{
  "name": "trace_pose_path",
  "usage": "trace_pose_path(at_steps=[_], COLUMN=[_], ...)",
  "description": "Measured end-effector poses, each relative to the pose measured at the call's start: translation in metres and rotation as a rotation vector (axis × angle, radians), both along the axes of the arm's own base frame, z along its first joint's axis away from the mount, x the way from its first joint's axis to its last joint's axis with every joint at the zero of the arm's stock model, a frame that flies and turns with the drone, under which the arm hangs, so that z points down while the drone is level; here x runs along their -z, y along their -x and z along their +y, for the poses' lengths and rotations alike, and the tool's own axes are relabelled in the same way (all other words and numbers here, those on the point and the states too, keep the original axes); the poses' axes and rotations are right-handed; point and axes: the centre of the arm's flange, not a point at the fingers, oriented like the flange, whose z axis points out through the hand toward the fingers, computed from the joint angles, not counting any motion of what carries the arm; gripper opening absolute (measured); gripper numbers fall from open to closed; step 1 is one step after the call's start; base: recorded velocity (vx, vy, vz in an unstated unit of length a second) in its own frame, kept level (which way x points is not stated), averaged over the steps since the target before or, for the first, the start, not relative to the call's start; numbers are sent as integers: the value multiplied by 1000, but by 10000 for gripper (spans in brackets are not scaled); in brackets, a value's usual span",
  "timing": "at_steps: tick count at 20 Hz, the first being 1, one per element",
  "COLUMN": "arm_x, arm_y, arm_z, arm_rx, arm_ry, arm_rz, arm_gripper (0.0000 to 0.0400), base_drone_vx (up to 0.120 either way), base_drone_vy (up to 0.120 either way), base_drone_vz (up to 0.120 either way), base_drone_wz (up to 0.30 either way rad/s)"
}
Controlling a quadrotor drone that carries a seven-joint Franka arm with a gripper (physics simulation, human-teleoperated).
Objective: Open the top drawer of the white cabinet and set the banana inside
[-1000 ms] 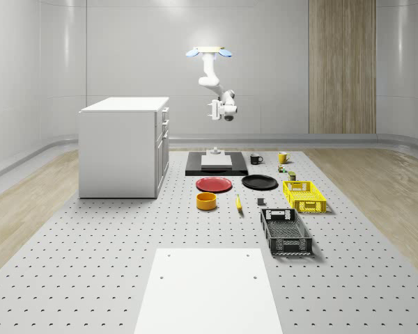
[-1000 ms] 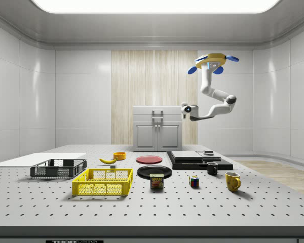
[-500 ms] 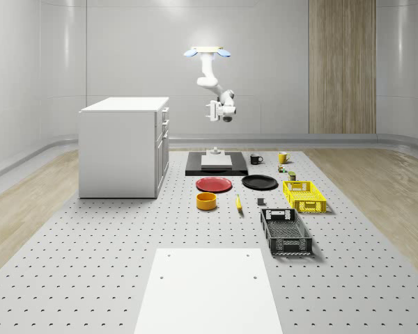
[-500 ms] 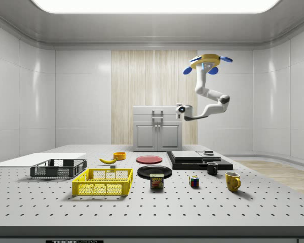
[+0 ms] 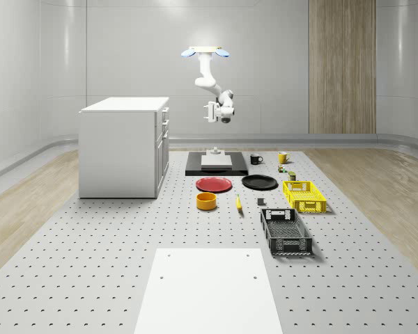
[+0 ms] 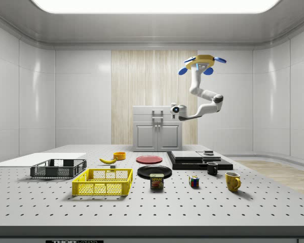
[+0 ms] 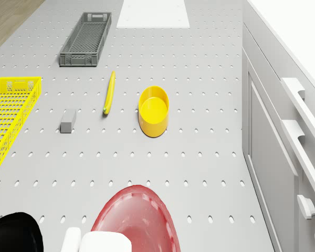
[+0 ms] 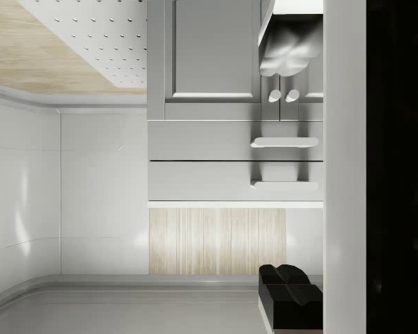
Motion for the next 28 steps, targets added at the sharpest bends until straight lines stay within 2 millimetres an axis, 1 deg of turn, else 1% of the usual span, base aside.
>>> trace_pose_path(at_steps=[2, 9, 11, 14, 20, 28], arm_x=[0, 0, 0, 0, 0, 2], arm_y=[0, 0, 0, 0, 0, 0], arm_z=[0, 0, 0, 5, 28, 69], arm_rx=[0, 0, 0, 0, 0, 0], arm_ry=[0, 0, 0, 0, 0, 0], arm_rz=[0, 0, 0, 0, 0, 0], arm_gripper=[400, 400, 400, 400, 400, 400], base_drone_vx=[120, 120, 120, 0, 0, 0], base_drone_vy=[0, -120, -40, 0, 0, 0], base_drone_vz=[0, 0, 0, 0, 0, 0], base_drone_wz=[0, 0, 0, 0, 0, 0])
